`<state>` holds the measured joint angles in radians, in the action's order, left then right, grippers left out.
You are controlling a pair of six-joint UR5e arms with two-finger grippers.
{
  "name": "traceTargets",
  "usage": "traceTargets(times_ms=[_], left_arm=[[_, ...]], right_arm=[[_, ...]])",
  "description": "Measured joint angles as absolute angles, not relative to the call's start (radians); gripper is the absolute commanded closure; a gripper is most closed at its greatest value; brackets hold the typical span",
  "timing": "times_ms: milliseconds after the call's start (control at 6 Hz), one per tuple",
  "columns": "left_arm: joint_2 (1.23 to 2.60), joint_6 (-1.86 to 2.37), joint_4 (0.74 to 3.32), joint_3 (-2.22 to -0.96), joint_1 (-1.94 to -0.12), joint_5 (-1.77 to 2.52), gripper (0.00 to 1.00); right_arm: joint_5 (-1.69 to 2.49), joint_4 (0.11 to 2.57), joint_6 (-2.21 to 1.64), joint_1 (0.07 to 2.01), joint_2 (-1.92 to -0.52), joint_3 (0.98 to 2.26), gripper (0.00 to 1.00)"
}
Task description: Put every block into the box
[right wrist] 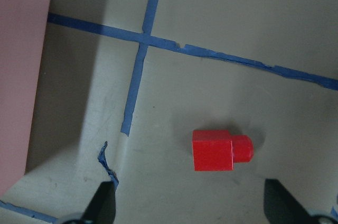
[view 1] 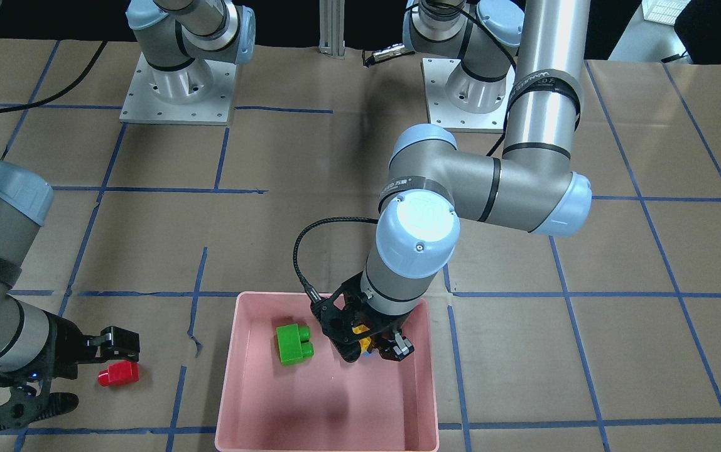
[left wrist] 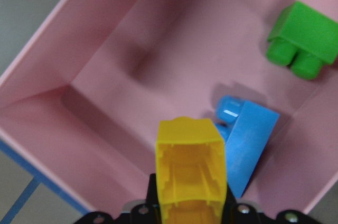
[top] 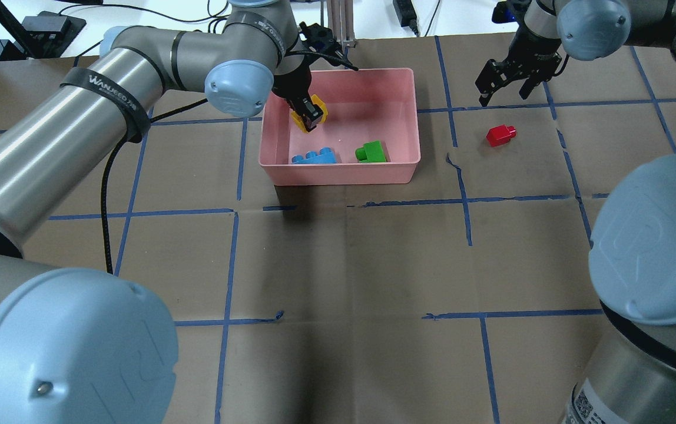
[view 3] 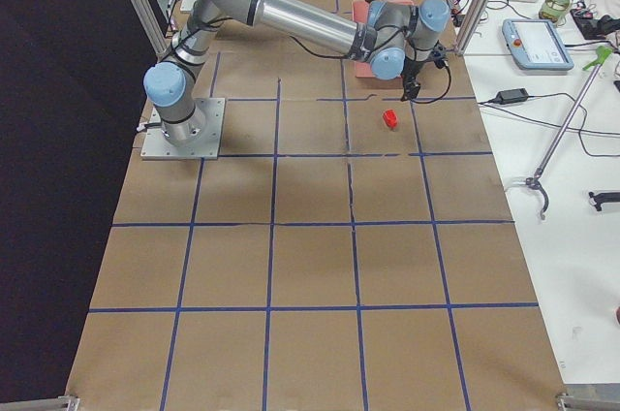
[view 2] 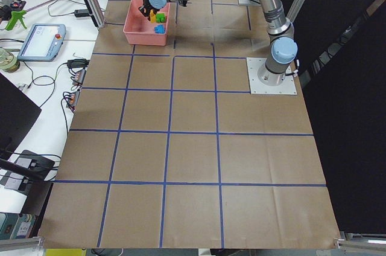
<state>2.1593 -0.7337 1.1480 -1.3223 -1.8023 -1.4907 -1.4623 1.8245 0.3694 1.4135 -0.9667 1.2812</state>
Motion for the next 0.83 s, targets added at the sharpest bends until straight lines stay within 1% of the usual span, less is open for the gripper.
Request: traceTargets(times_ms=[167, 500, 833], left_arm=[[2.163, -0.735, 1.140, -1.324, -1.814, -1.486, 0.02], [2.153, -0.734, 1.145, -1.318, -1.813, -1.484, 0.02], [2.083, -0.730, 1.241, -1.323, -1.786, -1.486, 0.02]], right_arm=[[-1.468, 1.831, 0.269, 1.411, -0.962, 1.287, 0.00], [-1.478, 1.840, -0.050, 1.410, -0.952, 1.295, 0.01], [-1.523, 1.898, -0.362, 1.410, -0.929, 1.316, 0.02]])
